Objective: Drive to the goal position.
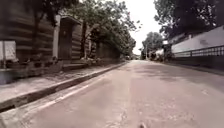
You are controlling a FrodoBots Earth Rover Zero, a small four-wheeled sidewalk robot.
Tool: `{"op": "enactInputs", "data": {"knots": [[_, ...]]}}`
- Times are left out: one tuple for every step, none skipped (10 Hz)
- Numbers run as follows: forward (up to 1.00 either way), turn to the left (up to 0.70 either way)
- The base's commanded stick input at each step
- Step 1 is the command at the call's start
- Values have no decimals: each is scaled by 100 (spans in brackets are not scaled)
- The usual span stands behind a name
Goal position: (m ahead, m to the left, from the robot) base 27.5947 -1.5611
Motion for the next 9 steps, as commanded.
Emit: {"op": "enactInputs", "data": {"knots": [[70, 0], [70, 0], [70, -11], [70, -16], [70, -13], [70, -3], [70, -1], [70, 0], [70, -24]]}}
